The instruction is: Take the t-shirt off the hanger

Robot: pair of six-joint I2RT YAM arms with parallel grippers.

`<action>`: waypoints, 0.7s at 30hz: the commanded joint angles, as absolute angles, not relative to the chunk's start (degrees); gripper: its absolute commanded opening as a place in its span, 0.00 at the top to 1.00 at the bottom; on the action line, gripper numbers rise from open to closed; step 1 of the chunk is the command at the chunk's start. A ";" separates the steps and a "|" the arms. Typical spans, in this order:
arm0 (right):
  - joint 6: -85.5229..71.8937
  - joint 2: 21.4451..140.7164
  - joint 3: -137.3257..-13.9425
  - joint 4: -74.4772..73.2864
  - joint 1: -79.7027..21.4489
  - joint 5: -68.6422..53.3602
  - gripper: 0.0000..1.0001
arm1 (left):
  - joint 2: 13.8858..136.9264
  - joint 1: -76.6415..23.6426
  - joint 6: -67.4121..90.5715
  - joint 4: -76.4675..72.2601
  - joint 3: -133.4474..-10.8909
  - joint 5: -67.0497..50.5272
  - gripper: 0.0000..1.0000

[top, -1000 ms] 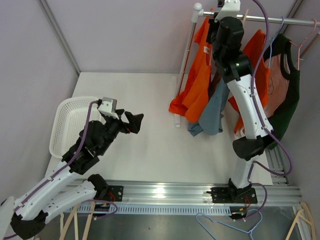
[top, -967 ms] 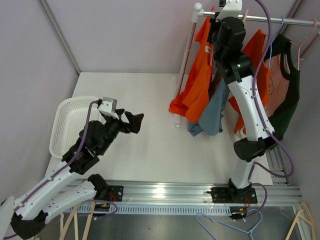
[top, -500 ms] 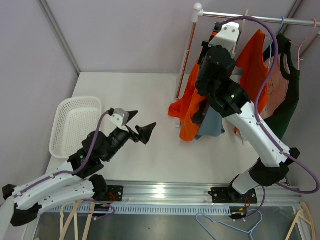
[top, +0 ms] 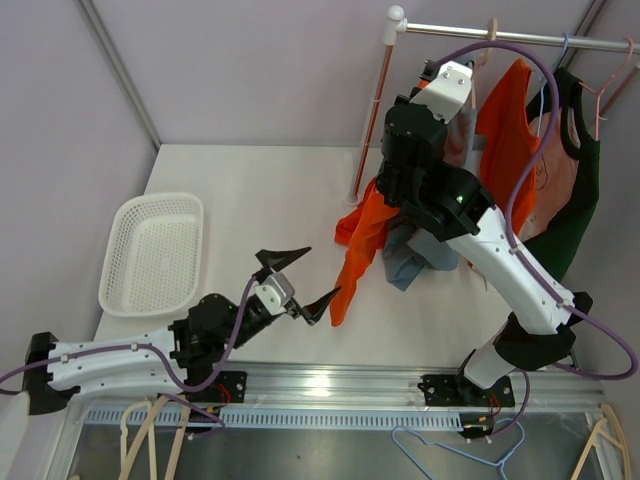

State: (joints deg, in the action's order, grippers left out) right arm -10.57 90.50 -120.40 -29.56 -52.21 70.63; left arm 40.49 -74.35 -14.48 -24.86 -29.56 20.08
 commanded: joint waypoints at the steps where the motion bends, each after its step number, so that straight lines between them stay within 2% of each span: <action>1: -16.69 89.74 -122.52 -31.02 -53.35 70.75 1.00 | 42.44 -74.97 -18.81 -33.65 -29.62 17.85 0.01; 11: -17.58 89.74 -122.08 -30.94 -55.37 69.43 1.00 | 56.06 -74.62 -20.39 -38.41 -37.16 21.09 0.01; 14: -17.23 89.74 -122.08 -30.76 -55.63 69.26 1.00 | 60.99 -74.44 -19.51 -36.92 -40.86 22.06 0.09; 17: -17.14 89.56 -121.82 -30.41 -55.64 69.52 1.00 | 63.72 -74.44 -18.81 -35.42 -43.32 23.37 0.71; 18: -16.36 89.56 -121.64 -30.06 -55.72 69.70 1.00 | 63.98 -74.44 -18.37 -34.90 -43.68 23.64 0.99; 21: -12.94 89.65 -121.12 -27.17 -55.55 70.31 1.00 | 62.23 -74.62 -17.58 -33.93 -43.07 23.56 0.99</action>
State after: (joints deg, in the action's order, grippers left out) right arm -14.26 90.50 -120.40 -33.17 -55.18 68.51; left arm 63.94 -74.43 -18.94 -33.26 -41.06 22.48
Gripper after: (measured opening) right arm 0.046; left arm 0.023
